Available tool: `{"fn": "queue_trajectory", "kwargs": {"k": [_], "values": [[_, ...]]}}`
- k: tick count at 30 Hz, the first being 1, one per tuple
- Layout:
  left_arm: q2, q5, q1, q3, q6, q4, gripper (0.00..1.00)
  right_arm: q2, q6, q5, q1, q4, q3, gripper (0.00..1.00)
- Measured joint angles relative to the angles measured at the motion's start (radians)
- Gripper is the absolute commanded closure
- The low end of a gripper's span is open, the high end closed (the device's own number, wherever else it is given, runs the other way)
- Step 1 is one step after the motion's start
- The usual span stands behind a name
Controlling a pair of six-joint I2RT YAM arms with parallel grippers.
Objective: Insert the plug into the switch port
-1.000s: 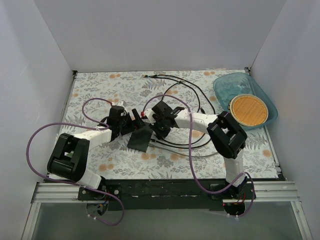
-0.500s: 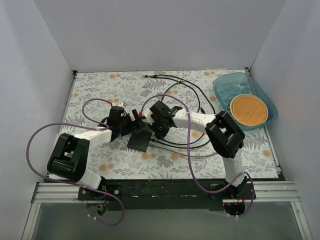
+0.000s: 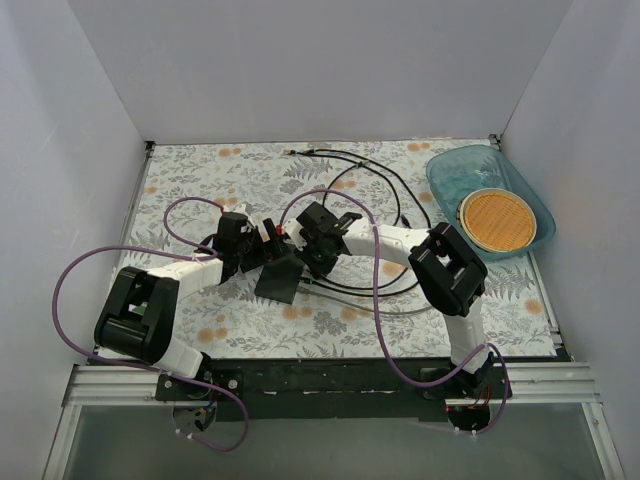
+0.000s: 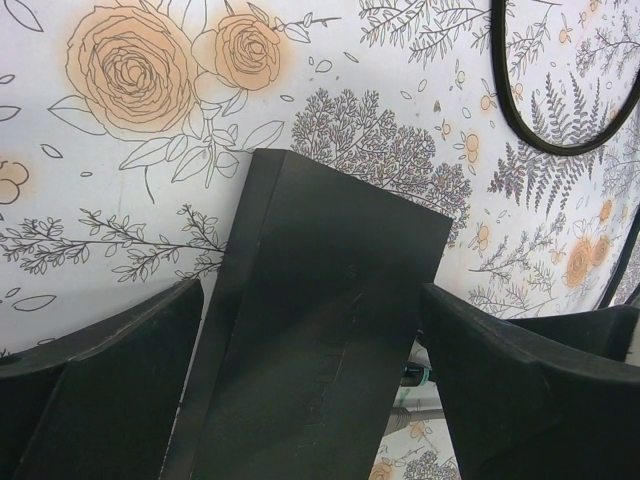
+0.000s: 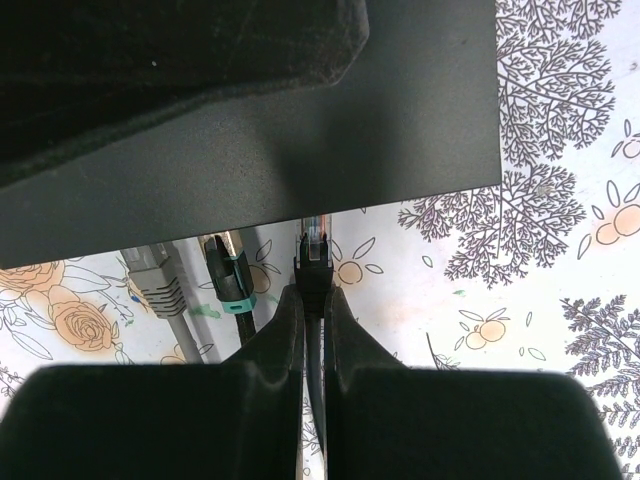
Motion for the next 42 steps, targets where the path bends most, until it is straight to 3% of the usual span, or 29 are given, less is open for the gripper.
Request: {"fn": "queue_trajectory", "kwargs": {"k": [22, 42], "values": [[-0.003, 0.001, 0.006, -0.003, -0.012, 0.003, 0.07, 0.003, 0.019, -0.013, 0.005, -0.016, 0.009, 0.99], [-0.045, 0.022, 0.016, -0.084, -0.003, 0.089, 0.21, 0.036, 0.005, -0.025, 0.021, -0.060, 0.066, 0.99]]}}
